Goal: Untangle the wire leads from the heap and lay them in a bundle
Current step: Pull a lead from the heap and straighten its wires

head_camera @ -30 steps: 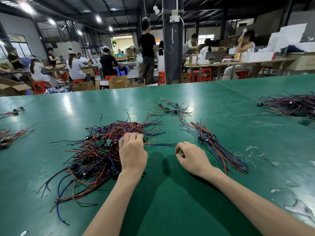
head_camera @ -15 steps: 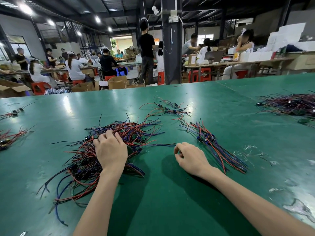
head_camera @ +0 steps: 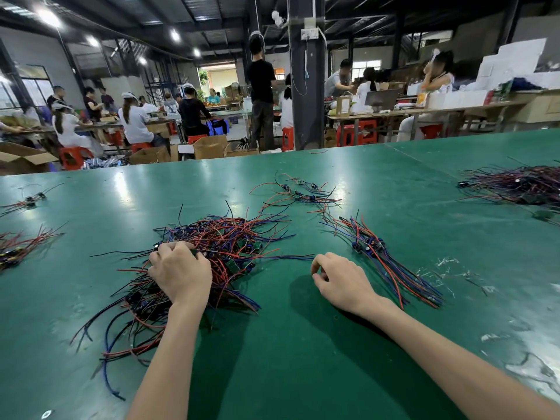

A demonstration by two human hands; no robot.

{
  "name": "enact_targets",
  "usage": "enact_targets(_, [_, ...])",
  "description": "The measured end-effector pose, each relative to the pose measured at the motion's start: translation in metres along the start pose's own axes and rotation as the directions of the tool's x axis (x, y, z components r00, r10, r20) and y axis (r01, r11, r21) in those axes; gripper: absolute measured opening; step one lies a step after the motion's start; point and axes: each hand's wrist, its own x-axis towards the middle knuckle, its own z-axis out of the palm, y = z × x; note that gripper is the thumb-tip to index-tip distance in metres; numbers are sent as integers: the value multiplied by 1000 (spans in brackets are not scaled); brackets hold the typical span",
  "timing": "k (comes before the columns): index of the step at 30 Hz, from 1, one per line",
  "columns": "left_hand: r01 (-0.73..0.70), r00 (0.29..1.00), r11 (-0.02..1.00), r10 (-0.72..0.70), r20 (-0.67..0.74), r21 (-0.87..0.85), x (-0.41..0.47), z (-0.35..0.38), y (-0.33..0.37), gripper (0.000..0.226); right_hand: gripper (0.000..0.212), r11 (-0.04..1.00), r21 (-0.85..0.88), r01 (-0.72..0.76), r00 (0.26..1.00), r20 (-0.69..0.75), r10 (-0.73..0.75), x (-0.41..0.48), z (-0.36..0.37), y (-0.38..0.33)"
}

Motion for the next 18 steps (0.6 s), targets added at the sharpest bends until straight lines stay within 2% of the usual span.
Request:
enact_targets(11, [-123,963,973,69,-262,-197,-2,1,6,20,9,1000,8,11,1000,-13,-11,1,2,1])
enact_targets(14, [-213,936,951,133,-325,-226,-2,-2,8,21,9,1000,13,9,1000,-24,-9,1,4,1])
enact_targets(18, [-391,861,899,282,-424,-196,-4,-5,9,25,9,1000,11,-3,999,-32,4,2,5,1])
